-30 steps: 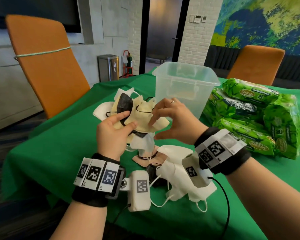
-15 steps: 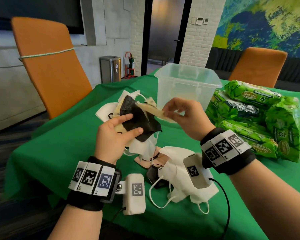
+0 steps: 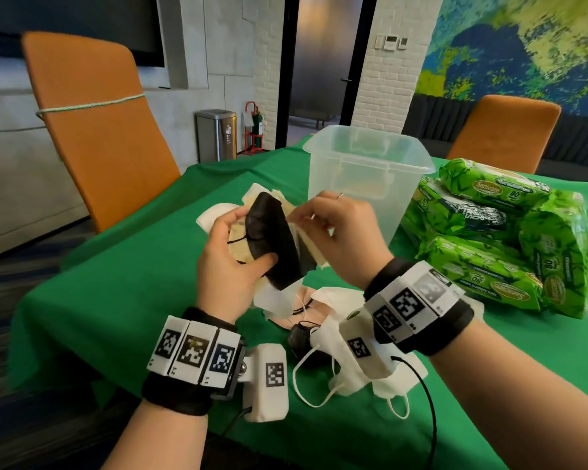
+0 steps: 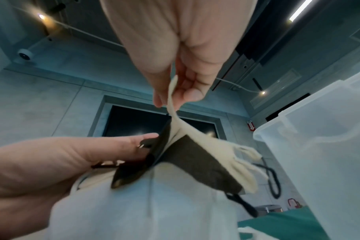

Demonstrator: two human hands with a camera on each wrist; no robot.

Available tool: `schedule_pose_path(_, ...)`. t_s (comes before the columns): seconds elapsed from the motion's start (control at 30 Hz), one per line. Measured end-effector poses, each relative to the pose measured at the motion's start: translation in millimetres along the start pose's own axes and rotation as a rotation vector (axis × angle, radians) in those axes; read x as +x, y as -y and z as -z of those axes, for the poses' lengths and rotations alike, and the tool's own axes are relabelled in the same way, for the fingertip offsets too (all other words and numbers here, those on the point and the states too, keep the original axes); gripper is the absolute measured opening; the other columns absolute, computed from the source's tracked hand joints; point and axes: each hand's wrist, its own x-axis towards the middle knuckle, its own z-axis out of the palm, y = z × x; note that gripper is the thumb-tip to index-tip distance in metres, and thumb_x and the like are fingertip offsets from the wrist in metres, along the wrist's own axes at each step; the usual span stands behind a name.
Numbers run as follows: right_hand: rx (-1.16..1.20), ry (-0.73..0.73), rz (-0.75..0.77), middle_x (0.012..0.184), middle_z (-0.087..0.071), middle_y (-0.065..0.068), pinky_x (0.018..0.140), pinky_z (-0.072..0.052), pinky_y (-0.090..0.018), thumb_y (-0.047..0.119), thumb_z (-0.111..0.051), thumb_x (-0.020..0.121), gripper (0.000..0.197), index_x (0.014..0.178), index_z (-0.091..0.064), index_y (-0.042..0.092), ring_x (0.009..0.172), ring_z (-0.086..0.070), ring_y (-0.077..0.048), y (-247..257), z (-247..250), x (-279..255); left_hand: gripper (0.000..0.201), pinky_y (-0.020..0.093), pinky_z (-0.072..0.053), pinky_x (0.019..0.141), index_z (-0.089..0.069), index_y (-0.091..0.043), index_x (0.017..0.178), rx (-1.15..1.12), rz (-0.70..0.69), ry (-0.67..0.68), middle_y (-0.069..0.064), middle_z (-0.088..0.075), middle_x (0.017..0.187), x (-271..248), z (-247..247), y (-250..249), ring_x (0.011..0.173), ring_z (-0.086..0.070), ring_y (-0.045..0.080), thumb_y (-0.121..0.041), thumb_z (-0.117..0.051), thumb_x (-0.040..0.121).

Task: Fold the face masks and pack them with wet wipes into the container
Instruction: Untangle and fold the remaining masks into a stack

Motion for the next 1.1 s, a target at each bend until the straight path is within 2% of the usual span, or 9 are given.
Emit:
schedule_pose_path(0.13,0.010,0.198,-0.061,0.079,-0.050,0.002,0.062,-0.031,-0.016,-0.004,-0.052,0.085,0.028,0.103,-0.068,0.010,0.063,-0.041,-0.009,4.9,-7.1,-2.0,0.064,0.004,-0.035,0.089,-0.053,-0.029,0.115,-0.020,-0.046,0.042,-0.022,-0.056,0.109,-1.6,1.2,-0.1,0.105,-0.049,-0.006,0.005,-0.076,0.066)
schedule_pose_path(0.3,-0.067,0.395,-0.167,0.096,-0.053,-0.018,0.070,-0.032,-0.031,-0.011,-0.037,0.081,0.059,0.132,-0.047,0.018,0.080,-0.044,-0.028,8.4,-8.1,2.4,0.063,-0.003,-0.030,0.085,-0.052,-0.028,0.110,-0.007,-0.109,0.062,-0.027,-0.053,0.107,-3.3,2.8,-4.1,0.097,-0.047,-0.017,0.008,-0.076,0.065)
schedule_pose_path(0.43,-0.086,0.422,-0.218,0.100,-0.055,-0.017,0.072,-0.033,-0.029,-0.012,-0.036,0.079,0.055,0.125,-0.052,0.016,0.087,-0.046,-0.029,7.7,-7.5,6.4,0.062,0.008,-0.039,0.094,-0.056,-0.040,0.101,-0.005,-0.113,0.118,-0.024,-0.060,0.108,-3.6,3.0,-3.4,0.102,-0.053,-0.012,0.008,-0.074,0.067)
schedule_pose_path(0.57,-0.117,0.437,-0.235,0.087,-0.044,-0.006,0.064,-0.023,-0.024,-0.009,-0.039,0.083,0.038,0.108,-0.062,0.009,0.080,-0.036,-0.020,5.7,-5.3,8.5,0.050,0.004,-0.041,0.083,-0.064,-0.037,0.101,0.028,-0.041,0.125,-0.011,-0.066,0.104,-4.0,3.1,0.3,0.094,-0.057,-0.009,0.002,-0.075,0.072)
schedule_pose_path(0.8,-0.176,0.461,-0.267,0.090,-0.047,-0.009,0.067,-0.026,-0.026,-0.006,-0.040,0.085,0.031,0.099,-0.065,0.006,0.080,-0.037,-0.020,3.8,0.9,7.1,0.036,0.011,-0.045,0.088,-0.065,-0.032,0.100,-0.076,0.033,0.121,-0.015,-0.067,0.100,-6.5,1.7,-2.2,0.094,-0.059,-0.013,-0.015,-0.079,0.071)
schedule_pose_path(0.87,-0.176,0.453,-0.283,0.091,-0.048,-0.012,0.070,-0.029,-0.027,-0.008,-0.040,0.083,0.033,0.096,-0.066,0.006,0.080,-0.038,-0.021,2.1,3.0,6.6,0.024,0.012,-0.045,0.088,-0.068,-0.029,0.097,-0.218,0.110,0.107,-0.015,-0.068,0.101,-7.3,1.7,-8.1,0.100,-0.060,-0.007,-0.035,-0.065,0.074)
schedule_pose_path(0.97,-0.192,0.450,-0.300,0.088,-0.045,-0.009,0.068,-0.028,-0.025,-0.010,-0.043,0.081,0.031,0.092,-0.068,0.006,0.082,-0.040,-0.022,-1.2,8.0,5.9,0.039,0.015,-0.042,0.093,-0.072,-0.026,0.095,-0.292,0.162,0.042,-0.015,-0.067,0.105,-5.5,3.2,-8.6,0.103,-0.058,-0.008,-0.050,-0.042,0.085)
schedule_pose_path(1.03,-0.222,0.453,-0.321,0.082,-0.042,-0.005,0.065,-0.024,-0.021,-0.010,-0.043,0.082,0.033,0.094,-0.069,0.007,0.083,-0.042,-0.022,-5.6,10.8,5.8,0.030,0.012,-0.039,0.094,-0.071,-0.028,0.092,-0.236,0.144,0.018,-0.015,-0.066,0.104,-5.2,3.9,-8.0,0.101,-0.056,-0.012,-0.036,-0.042,0.097)
schedule_pose_path(1.1,-0.261,0.424,-0.367,0.083,-0.041,-0.005,0.061,-0.020,-0.021,-0.010,-0.041,0.083,0.039,0.099,-0.069,0.010,0.083,-0.041,-0.023,-11.1,13.1,6.2,0.018,0.022,-0.045,0.093,-0.068,-0.028,0.093,-0.168,0.129,0.012,-0.010,-0.067,0.099,-2.8,3.6,-3.6,0.093,-0.061,0.001,-0.014,-0.059,0.090)
